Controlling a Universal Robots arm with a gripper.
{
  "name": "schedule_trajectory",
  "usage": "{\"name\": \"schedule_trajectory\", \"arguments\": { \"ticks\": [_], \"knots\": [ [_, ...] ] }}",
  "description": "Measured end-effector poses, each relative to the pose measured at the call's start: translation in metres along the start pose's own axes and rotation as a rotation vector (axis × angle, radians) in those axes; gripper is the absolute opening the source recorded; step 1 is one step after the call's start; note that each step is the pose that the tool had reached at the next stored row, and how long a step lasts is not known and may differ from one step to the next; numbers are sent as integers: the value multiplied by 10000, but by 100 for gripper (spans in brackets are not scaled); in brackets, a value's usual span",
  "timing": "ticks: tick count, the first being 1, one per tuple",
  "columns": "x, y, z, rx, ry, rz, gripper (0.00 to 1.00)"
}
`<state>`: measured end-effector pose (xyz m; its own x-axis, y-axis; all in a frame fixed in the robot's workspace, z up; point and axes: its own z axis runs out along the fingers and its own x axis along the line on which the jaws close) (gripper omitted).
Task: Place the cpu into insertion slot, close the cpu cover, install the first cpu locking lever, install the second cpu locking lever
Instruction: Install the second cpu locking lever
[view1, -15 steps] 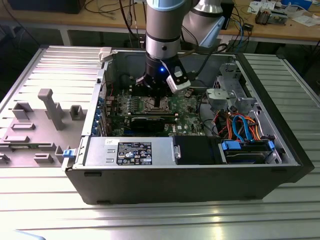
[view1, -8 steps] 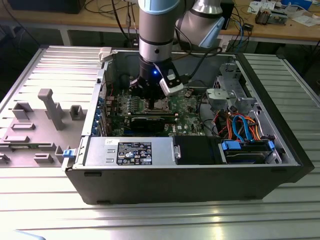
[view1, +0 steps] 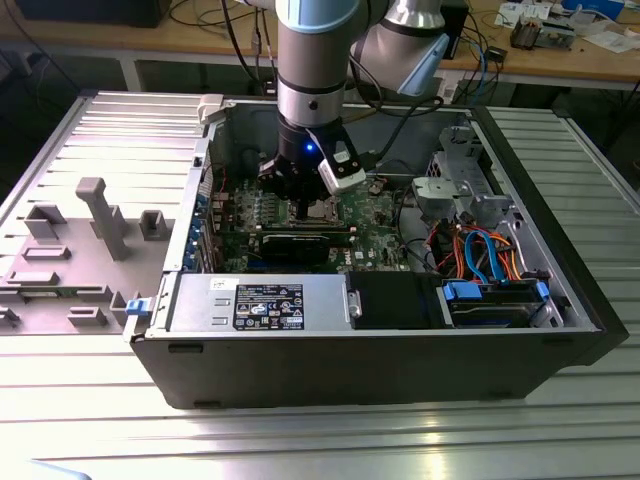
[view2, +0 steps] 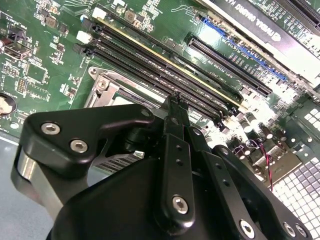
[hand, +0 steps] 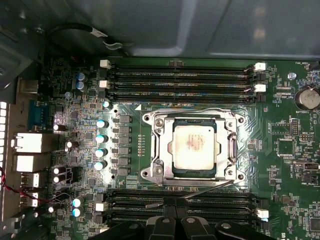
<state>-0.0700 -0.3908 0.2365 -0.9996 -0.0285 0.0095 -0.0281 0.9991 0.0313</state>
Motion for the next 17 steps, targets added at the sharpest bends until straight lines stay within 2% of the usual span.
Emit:
{"name": "schedule_trajectory", "arguments": {
  "ticks": [9, 10, 11, 13, 15, 16, 17],
  "knots": [
    [0, 0, 1, -4, 2, 1, 11],
    [0, -1, 3, -33, 62, 1, 11],
    [0, -4, 4, -44, 137, 4, 11],
    [0, -10, 7, -55, 250, 8, 11],
    [0, -18, 15, -66, 311, 10, 11],
    [1, -33, 24, -104, 344, 10, 11],
    [1, -48, 30, -238, 345, -3, 11]
  ]
}}
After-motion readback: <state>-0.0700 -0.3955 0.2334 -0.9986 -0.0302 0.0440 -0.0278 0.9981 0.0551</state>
